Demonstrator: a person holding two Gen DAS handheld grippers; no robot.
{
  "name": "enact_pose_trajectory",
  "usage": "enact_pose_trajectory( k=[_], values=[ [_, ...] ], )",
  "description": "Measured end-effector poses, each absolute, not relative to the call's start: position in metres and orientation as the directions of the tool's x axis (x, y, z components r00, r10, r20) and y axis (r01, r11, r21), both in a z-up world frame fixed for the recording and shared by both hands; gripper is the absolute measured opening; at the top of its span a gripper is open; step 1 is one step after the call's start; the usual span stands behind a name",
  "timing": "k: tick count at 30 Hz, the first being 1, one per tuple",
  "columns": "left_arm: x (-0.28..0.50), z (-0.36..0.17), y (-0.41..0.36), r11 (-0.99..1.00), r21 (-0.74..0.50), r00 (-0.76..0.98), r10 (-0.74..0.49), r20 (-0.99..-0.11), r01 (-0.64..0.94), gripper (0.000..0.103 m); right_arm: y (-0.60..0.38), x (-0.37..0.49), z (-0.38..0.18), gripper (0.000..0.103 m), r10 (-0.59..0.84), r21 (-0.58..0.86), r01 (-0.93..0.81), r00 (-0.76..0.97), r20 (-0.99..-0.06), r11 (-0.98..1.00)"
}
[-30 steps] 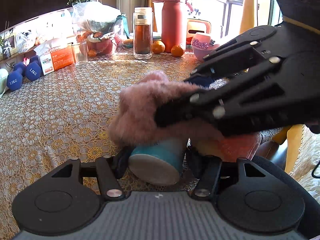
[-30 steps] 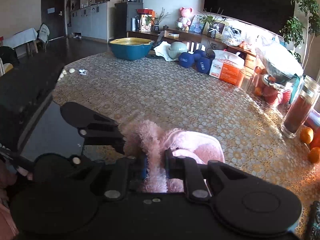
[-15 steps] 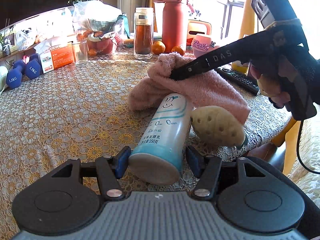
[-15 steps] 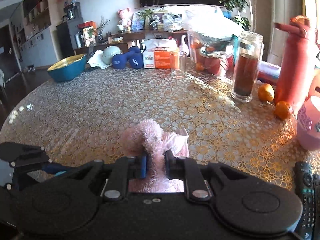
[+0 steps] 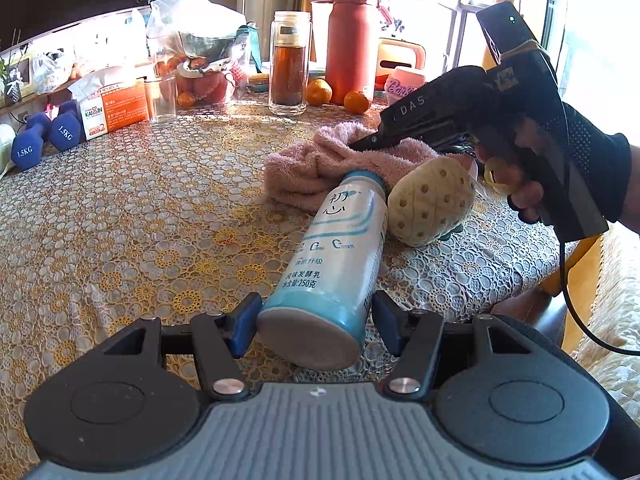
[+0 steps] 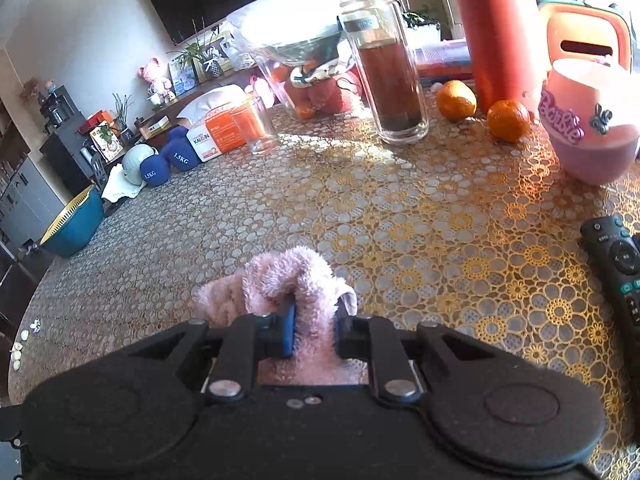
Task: Organize objects
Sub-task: 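Lift the towel and rub it down the bottle with the right tool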
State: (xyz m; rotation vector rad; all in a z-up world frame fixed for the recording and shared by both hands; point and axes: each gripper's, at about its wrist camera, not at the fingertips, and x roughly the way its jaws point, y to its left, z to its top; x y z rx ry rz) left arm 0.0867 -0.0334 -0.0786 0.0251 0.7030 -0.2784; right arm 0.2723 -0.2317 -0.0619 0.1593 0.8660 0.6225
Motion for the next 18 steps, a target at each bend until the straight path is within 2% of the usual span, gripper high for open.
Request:
enact_pose_trajectory(
  k=[8,18],
  values=[
    [0.087,-0.08,-0.042,0.961,-0.039,0.717,-0.232,-0.657,0.275,0.06,-0.235,0.259,-0.062,0.016,0.577,0.326,-0.525,0.437,-0.69,0.787],
    [0.087,-0.084,-0.043,0.96,-0.04,0.704,-0.232,-0.671,0.278,0.059,-0.234,0.21,-0.049,0.016,0.452,-0.047,-0.726,0.476,-0.754,0.686]
  ],
)
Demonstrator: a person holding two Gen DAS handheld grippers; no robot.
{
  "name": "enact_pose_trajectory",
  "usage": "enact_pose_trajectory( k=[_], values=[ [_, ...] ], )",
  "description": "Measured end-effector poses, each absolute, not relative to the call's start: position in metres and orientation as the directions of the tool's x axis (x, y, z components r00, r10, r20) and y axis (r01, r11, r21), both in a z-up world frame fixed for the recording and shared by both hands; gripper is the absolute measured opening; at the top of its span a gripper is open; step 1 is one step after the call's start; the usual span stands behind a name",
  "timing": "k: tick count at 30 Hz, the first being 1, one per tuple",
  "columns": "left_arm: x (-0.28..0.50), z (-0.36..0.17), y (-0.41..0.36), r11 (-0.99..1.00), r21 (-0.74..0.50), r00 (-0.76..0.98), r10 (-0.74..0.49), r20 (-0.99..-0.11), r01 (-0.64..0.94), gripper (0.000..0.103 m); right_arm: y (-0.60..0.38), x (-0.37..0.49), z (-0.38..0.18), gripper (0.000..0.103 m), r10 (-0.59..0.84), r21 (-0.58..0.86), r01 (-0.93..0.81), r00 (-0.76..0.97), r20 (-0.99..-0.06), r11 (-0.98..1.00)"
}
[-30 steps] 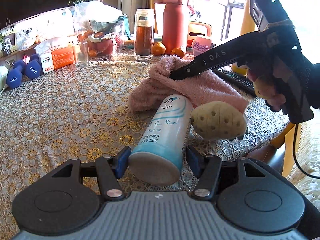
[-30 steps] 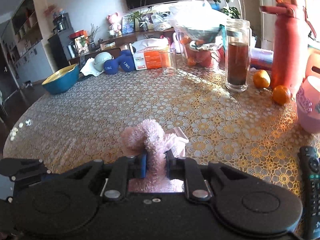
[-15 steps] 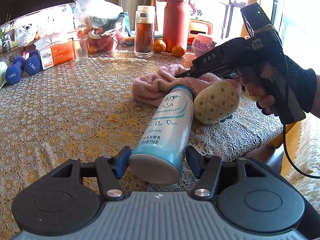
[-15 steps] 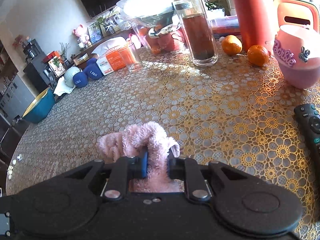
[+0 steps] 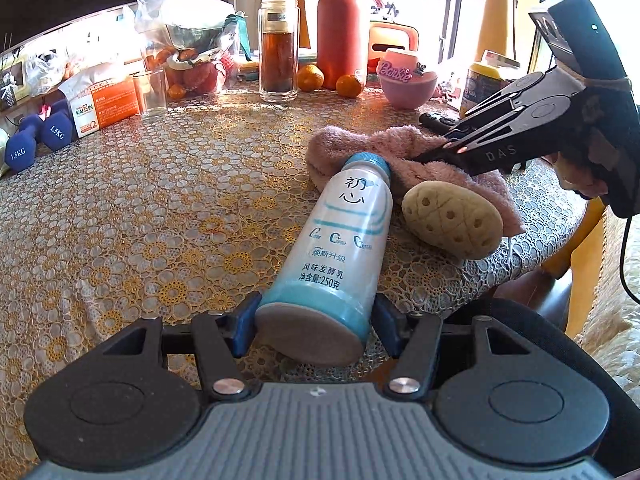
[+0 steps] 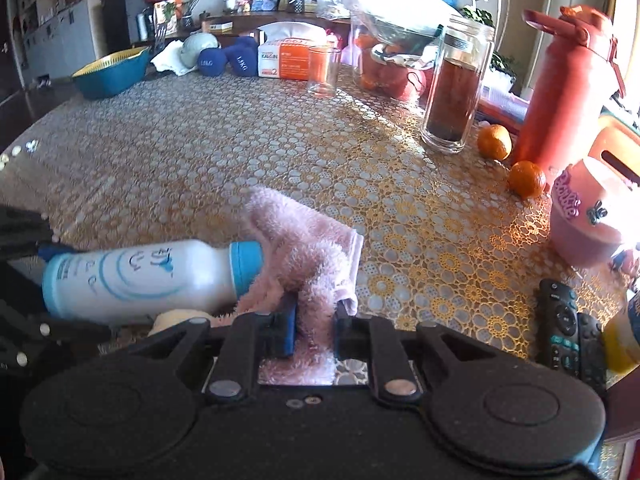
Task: Organize objects
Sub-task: 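Lift the towel and rub it down the bottle with the right tool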
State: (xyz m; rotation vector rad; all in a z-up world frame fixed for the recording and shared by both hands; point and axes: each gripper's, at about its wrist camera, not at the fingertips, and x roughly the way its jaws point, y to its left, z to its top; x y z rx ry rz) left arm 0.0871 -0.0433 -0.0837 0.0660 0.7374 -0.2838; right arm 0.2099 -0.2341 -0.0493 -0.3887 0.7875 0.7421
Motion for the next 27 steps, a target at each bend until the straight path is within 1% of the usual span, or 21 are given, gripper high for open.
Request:
enact_pose_trajectory(
  k=[3,5,7,10,12,14,16,19,25,27],
  values=[
    [0.088,-0.084,-0.041,0.96,-0.053,0.701,-0.237,-0.673,0.274,0.059,-0.239,0.201,-0.045,0.015,0.433,-0.101,-0.738,0.494,-0.754,0.667],
    [0.088,-0.084,-0.04,0.96,-0.057,0.7,-0.239,-0.673,0.273,0.058,-0.245,0.197,-0.037,0.015,0.434,-0.115,-0.728,0.519,-0.736,0.676],
    [0.089,-0.084,-0.04,0.961,-0.056,0.7,-0.238,-0.673,0.272,0.058,-0.253,0.194,-0.024,0.015,0.45,-0.109,-0.704,0.557,-0.697,0.702],
    [0.089,-0.084,-0.04,0.96,-0.057,0.7,-0.239,-0.673,0.273,0.058,-0.26,0.19,0.0,0.015,0.512,-0.068,-0.69,0.596,-0.618,0.721],
    [0.089,-0.084,-0.04,0.96,-0.057,0.7,-0.239,-0.673,0.273,0.058,-0.258,0.184,0.013,0.015,0.567,-0.04,-0.711,0.592,-0.573,0.702],
    [0.088,-0.084,-0.04,0.96,-0.056,0.7,-0.239,-0.673,0.273,0.058,-0.247,0.179,0.018,0.015,0.599,-0.045,-0.742,0.574,-0.558,0.669],
    [0.088,-0.084,-0.04,0.96,-0.056,0.7,-0.239,-0.673,0.274,0.058,-0.231,0.171,0.017,0.015,0.627,-0.056,-0.777,0.547,-0.554,0.627],
    [0.088,-0.083,-0.04,0.96,-0.055,0.7,-0.238,-0.673,0.273,0.058,-0.205,0.16,0.008,0.015,0.653,-0.065,-0.826,0.489,-0.578,0.561],
    [0.089,-0.083,-0.04,0.961,-0.058,0.7,-0.239,-0.673,0.272,0.058,-0.17,0.128,-0.007,0.015,0.712,-0.009,-0.914,0.322,-0.624,0.405],
    [0.089,-0.083,-0.04,0.96,-0.057,0.7,-0.239,-0.673,0.273,0.058,-0.162,0.122,-0.012,0.015,0.711,-0.006,-0.925,0.297,-0.638,0.381]
  ],
)
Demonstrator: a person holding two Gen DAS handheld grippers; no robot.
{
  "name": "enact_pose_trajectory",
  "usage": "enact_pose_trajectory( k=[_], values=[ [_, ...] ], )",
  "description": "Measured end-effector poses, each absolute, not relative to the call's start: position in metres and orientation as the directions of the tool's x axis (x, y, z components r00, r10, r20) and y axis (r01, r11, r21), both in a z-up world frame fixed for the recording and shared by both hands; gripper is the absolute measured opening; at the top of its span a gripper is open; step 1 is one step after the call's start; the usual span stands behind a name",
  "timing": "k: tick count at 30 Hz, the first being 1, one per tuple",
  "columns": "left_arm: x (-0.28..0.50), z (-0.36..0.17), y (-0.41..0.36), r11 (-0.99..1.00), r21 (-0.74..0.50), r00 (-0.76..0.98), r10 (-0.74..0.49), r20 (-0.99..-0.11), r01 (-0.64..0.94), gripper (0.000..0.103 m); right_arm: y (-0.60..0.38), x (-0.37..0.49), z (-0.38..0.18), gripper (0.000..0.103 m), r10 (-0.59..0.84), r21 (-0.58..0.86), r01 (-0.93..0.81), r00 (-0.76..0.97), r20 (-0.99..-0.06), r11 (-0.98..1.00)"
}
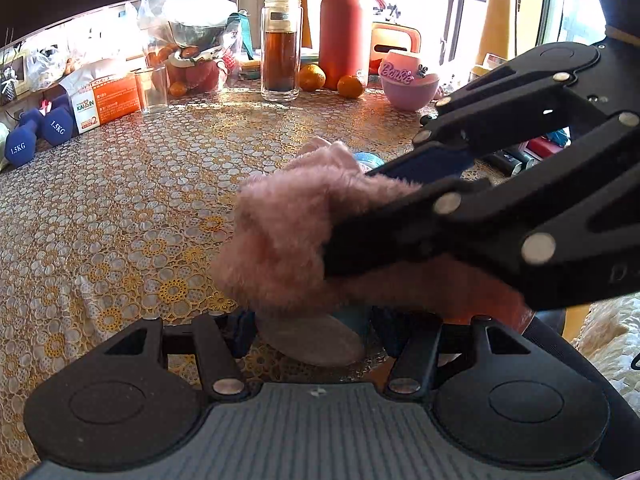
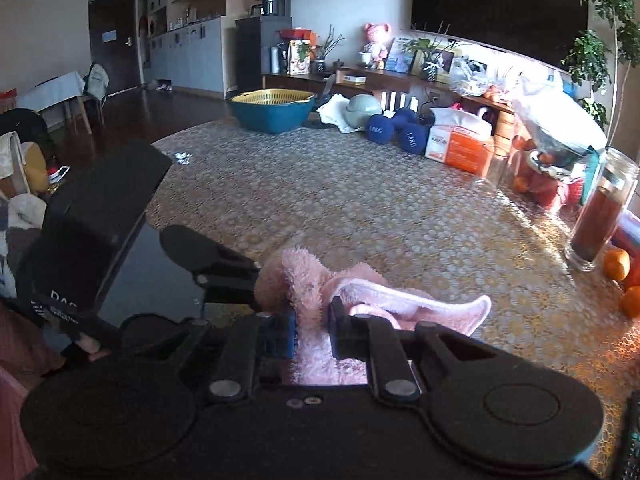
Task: Organize objects
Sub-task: 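Lift the towel and rub it down the bottle with the right tool, then raise and wipe the towel over the bottle with the right tool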
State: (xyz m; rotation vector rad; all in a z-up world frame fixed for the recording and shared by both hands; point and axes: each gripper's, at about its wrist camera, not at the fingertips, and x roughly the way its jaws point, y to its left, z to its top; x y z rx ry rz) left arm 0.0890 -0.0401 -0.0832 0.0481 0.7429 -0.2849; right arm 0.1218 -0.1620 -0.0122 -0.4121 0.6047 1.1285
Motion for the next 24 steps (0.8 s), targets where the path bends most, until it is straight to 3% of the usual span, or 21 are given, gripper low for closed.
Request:
enact_pose_trajectory(
  k=[9,24],
  values=[
    [0.089,-0.084,-0.04,0.96,-0.063,0.702,-0.242,-0.67,0.272,0.058,-0.161,0.139,-0.023,0.015,0.667,-0.05,-0.892,0.372,-0.645,0.449],
    [0.088,-0.083,-0.039,0.96,-0.067,0.705,-0.246,-0.665,0.272,0.058,-0.19,0.196,-0.027,0.015,0.603,0.003,-0.783,0.477,-0.64,0.622]
  ],
)
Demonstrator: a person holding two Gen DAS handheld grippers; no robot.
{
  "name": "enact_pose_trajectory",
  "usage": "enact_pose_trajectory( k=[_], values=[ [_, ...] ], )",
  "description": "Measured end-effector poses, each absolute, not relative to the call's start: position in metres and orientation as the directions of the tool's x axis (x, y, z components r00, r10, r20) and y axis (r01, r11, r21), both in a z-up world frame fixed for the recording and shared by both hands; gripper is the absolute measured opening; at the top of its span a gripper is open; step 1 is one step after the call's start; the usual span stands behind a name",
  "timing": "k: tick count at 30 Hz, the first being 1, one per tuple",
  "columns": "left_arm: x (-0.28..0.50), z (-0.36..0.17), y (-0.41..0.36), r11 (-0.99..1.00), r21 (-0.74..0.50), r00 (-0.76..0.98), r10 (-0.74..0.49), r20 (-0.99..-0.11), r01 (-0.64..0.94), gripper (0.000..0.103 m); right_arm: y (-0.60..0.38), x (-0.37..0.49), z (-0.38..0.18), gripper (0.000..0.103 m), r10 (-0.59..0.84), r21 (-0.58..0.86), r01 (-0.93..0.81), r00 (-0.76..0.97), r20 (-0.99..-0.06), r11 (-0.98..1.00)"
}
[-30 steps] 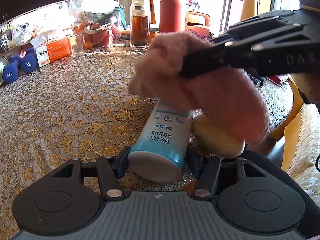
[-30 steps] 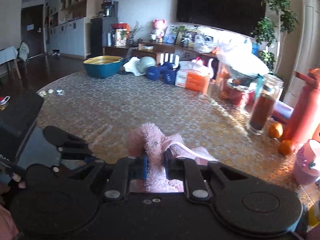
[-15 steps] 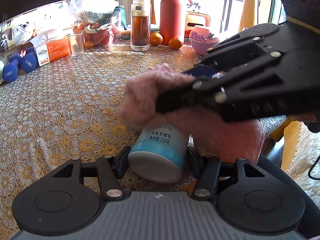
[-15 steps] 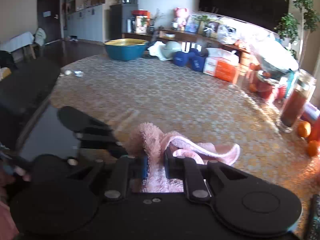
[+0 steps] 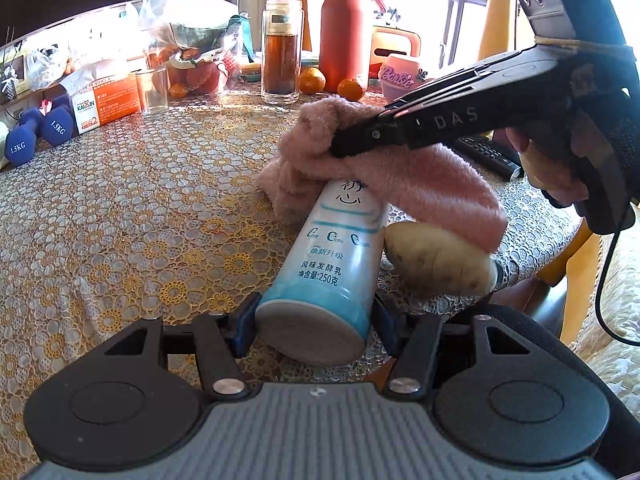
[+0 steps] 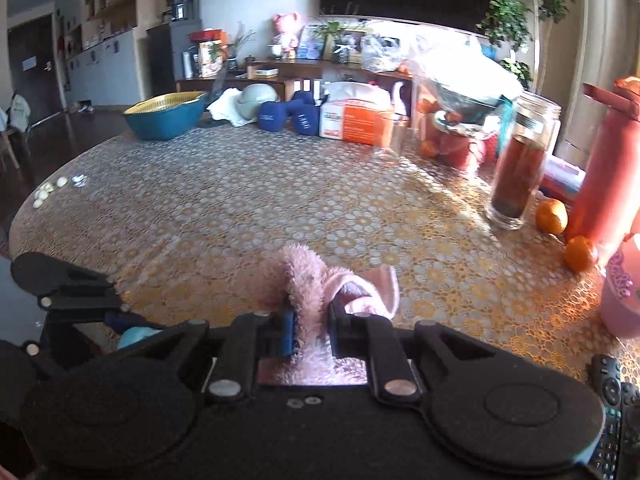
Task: Organize objects
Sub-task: 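Raise and wipe the towel over the bottle with the right tool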
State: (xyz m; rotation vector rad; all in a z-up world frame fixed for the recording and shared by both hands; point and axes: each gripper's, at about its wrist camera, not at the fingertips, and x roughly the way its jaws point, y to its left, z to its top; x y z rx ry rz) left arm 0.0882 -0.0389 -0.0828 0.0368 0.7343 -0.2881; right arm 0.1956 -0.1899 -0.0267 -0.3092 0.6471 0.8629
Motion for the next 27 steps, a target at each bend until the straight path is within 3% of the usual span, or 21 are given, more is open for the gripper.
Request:
enact_pose_trajectory(
  k=[19,27],
  values=[
    [0.093,-0.081,-0.038,0.959,-0.063,0.704,-0.248,-0.666,0.278,0.059,-0.233,0.246,-0.051,0.016,0.559,0.187,-0.616,0.492,-0.667,0.766],
    [0.094,-0.084,-0.038,0.958,-0.061,0.699,-0.247,-0.671,0.28,0.059,-0.239,0.226,-0.05,0.016,0.531,0.097,-0.671,0.482,-0.697,0.735]
  ],
)
